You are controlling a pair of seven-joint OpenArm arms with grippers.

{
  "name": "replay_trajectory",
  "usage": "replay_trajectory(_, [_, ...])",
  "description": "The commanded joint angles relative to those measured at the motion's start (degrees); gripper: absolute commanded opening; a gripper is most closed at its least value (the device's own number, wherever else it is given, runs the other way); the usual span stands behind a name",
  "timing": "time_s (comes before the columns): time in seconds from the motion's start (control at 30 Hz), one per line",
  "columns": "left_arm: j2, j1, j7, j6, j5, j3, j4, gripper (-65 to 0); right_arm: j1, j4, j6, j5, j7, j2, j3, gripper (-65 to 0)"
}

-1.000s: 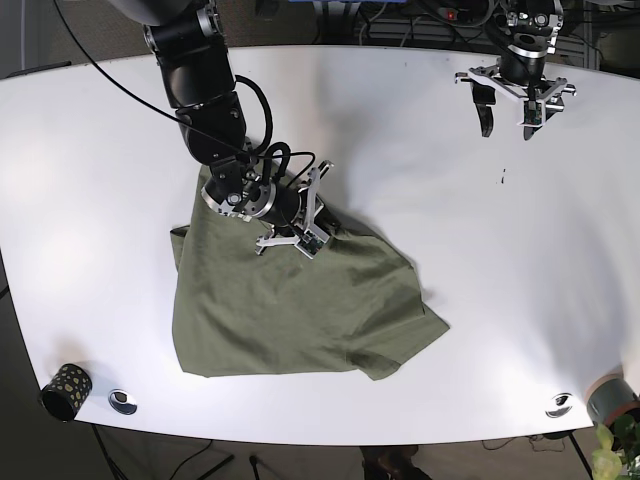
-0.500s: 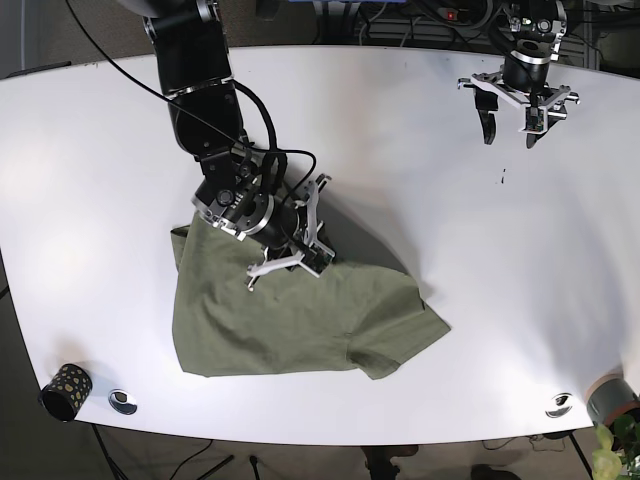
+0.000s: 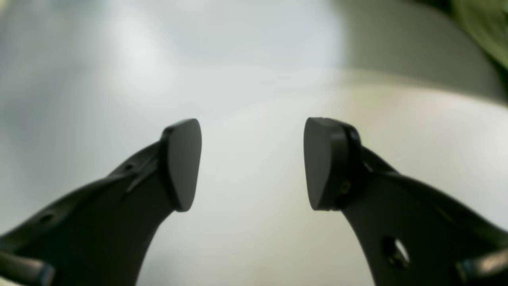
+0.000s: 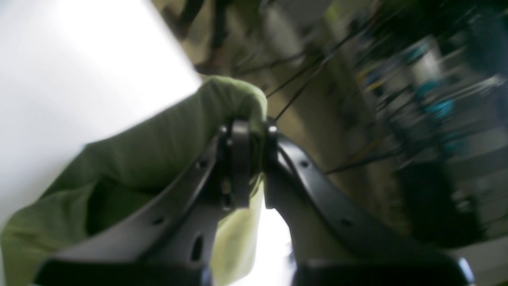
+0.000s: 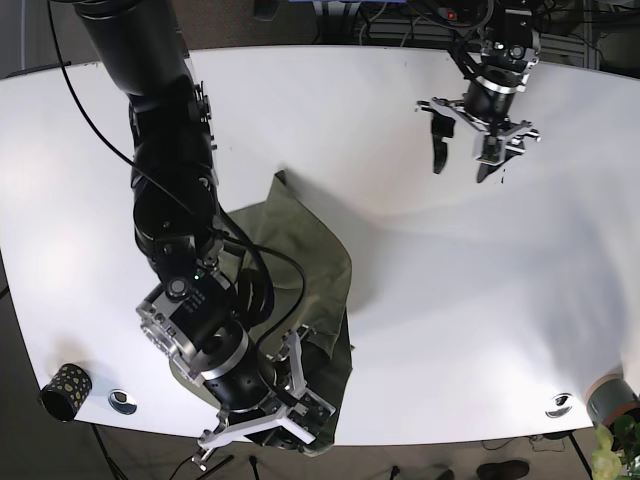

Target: Fold the T-shirt properly

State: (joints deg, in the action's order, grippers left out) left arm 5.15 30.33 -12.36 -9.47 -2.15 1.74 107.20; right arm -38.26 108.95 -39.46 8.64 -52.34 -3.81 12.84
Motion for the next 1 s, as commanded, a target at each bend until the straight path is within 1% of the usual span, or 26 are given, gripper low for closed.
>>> replay_trajectory(0.0, [0.4, -2.0, -2.4, -0.3, -0.3, -4.0, 1.2, -27.1, -3.8, 0.6, -0.54, -0.1, 0.9, -0.1, -0.3, -65.0])
replay_trajectory(0.13, [1.3, -6.8, -6.3, -0.3, -0.3, -13.2, 0.8, -26.9, -7.8, 0.2, -0.54, -0.2, -0.4, 0.1, -3.0, -65.0])
replay_trajectory(0.23, [1.1, -10.2, -7.7, -0.3, -0.2, -17.6, -0.6, -26.8, -10.1, -1.3, -0.54, -0.2, -1.9, 0.1, -3.3, -65.0])
replay_trajectory(0.37, [0.4, -15.8, -8.5, -0.3, -0.3, -22.8, -6.0, -26.8, -11.2, -3.3, -0.54, -0.2, -2.1, 0.1, -3.3, -65.0])
replay_trajectory(0.47, [-1.6, -19.1, -8.6, -0.3, -0.3, -25.1, -9.8, -26.8, -11.3, -3.7, -0.54, -0.2, -2.1, -0.1, -3.3, -65.0])
replay_trajectory(0.7, [-5.5, -26.4, -8.6, -0.3, -0.4, -25.7, -19.1, -26.8, -11.3, -3.7, -0.54, -0.1, -2.1, -0.2, -3.4, -65.0])
replay_trajectory(0.9, [-7.4, -33.7, -8.3, -0.4, -0.4, -32.9, -27.2, -26.8, -11.3, -3.8, -0.54, -0.1, -2.1, -0.2, -3.4, -65.0])
replay_trajectory(0.97, [-9.3, -35.9, -8.3, -0.4, -0.4, -35.5, -29.4, -26.8, -11.3, -3.8, -0.54, 0.0, -2.1, -0.2, -3.4, -65.0])
